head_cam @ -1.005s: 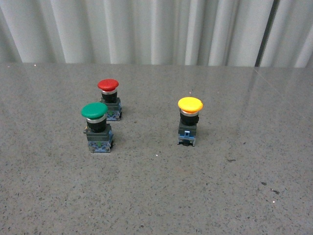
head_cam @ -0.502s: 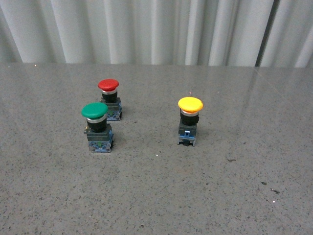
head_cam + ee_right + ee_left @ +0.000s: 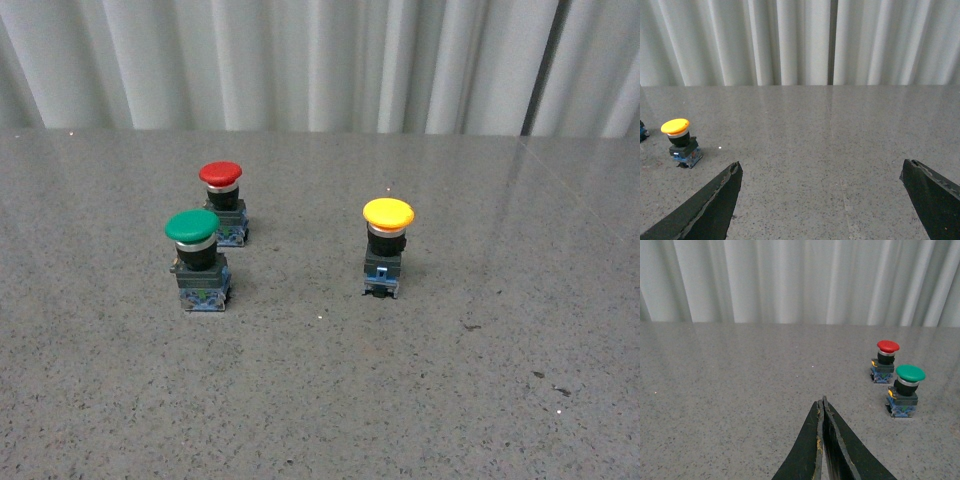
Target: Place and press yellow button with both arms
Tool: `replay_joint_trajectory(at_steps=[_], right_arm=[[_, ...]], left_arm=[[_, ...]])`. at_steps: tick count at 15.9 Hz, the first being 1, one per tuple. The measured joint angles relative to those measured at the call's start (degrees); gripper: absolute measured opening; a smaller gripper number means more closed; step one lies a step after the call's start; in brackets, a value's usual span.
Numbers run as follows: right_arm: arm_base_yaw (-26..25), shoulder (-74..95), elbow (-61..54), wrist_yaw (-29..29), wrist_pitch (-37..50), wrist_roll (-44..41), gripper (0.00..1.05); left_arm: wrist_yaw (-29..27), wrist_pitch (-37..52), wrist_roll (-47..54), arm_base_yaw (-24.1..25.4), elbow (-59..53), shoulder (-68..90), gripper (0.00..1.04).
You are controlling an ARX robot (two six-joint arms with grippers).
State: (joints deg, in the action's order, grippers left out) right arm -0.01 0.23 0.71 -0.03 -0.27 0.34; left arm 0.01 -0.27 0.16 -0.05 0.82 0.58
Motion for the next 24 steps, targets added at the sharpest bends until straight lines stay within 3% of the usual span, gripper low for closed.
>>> replay_joint_trajectory(at_steps=[1, 2, 5, 6, 8, 11, 15, 17, 18, 19, 21, 23, 24], right_arm=[[0.0, 0.0, 0.0, 0.0, 0.0, 0.0, 0.98], [0.0, 0.0, 0.0, 0.0, 0.0, 0.0, 0.98], [-0.7, 0.3, 0.3, -2.3, -1.3, 0.7, 0.98], [-2.7, 3.7, 1.4, -9.8, -2.5, 3.5, 0.98], [1.2, 16.3, 8.2, -13.5, 10.2, 6.7, 0.98], [10.7, 47.4, 23.0, -9.1, 34.2, 6.0, 0.98], [21.9, 80.8, 41.7, -4.2, 38.0, 3.9, 0.98], [24.5, 88.7, 45.7, -2.5, 36.9, 2.5, 0.98], [25.6, 93.2, 47.6, -1.3, 36.2, 2.1, 0.9], [25.5, 96.4, 49.2, 0.1, 35.3, 1.5, 0.74], [25.4, 97.9, 50.1, 0.7, 33.4, 1.1, 0.55], [25.0, 98.0, 50.7, 0.7, 30.4, 0.4, 0.26], [24.7, 98.3, 51.0, 0.8, 29.7, 0.2, 0.17]], left_arm=[[0.0, 0.0, -0.1, 0.0, 0.0, 0.0, 0.18], [0.0, 0.0, -0.1, 0.0, 0.0, 0.0, 0.51], [0.0, 0.0, -0.1, 0.0, 0.0, 0.0, 0.85], [0.0, 0.0, -0.1, 0.0, 0.0, 0.0, 0.95], [0.0, 0.0, 0.0, 0.0, 0.0, 0.0, 0.98], [0.0, 0.0, 0.0, 0.0, 0.0, 0.0, 0.98], [0.0, 0.0, 0.0, 0.0, 0.0, 0.0, 0.98], [0.0, 0.0, 0.0, 0.0, 0.0, 0.0, 0.98], [0.0, 0.0, 0.0, 0.0, 0.0, 0.0, 0.98], [0.0, 0.0, 0.0, 0.0, 0.0, 0.0, 0.98], [0.0, 0.0, 0.0, 0.0, 0.0, 0.0, 0.98], [0.0, 0.0, 0.0, 0.0, 0.0, 0.0, 0.98], [0.0, 0.0, 0.0, 0.0, 0.0, 0.0, 0.98]])
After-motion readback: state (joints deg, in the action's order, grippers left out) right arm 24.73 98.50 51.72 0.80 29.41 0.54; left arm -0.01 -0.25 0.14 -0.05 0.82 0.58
